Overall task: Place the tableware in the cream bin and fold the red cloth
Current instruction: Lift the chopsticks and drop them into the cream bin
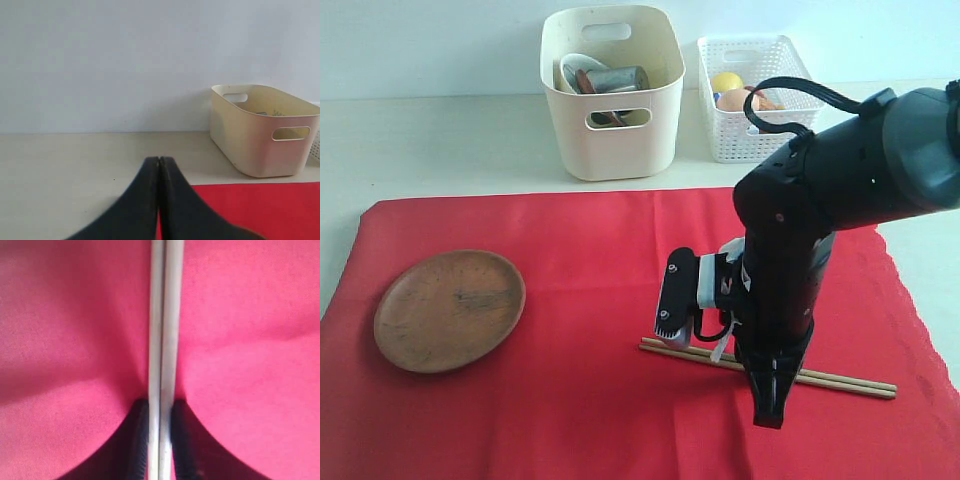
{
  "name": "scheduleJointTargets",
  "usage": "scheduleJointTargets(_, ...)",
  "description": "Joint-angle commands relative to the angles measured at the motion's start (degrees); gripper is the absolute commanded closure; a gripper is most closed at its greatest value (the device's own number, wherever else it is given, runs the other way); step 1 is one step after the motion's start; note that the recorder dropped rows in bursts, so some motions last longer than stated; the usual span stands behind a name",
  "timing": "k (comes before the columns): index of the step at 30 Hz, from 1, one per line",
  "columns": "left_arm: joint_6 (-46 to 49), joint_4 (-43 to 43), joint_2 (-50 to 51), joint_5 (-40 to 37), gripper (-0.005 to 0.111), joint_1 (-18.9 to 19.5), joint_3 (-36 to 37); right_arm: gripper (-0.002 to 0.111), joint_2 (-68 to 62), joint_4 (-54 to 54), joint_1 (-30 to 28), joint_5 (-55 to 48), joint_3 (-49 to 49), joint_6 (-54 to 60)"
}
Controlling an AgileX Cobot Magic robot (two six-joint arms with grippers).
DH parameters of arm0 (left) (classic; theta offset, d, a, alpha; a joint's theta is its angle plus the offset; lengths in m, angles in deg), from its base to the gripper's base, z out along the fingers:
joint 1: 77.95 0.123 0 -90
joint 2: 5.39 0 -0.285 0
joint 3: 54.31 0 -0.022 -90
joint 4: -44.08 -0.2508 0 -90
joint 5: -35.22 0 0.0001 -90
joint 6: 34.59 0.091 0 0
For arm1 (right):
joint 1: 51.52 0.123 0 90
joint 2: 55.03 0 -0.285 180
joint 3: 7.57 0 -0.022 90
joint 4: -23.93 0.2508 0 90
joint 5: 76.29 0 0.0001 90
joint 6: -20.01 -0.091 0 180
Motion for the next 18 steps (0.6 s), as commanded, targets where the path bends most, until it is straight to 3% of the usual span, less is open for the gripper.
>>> scheduleJointTargets(1,-0.02,0.24,-0.37,-0.25,0.105,-0.28,0.18,0.108,1.86,-0.61,-0.15,1.00,0.52,0.02)
scheduleJointTargets(9,-0.02,0.24,-0.37,-0.25,0.105,-0.28,0.18,0.108,10.38,0.17,-0.15,2.85,-2.90,0.02)
scheduleJointTargets(18,-0.02,0.24,-0.37,-0.25,0.105,-0.28,0.18,0.108,13.12,0.06,-0.15,20.12,-8.60,0.02)
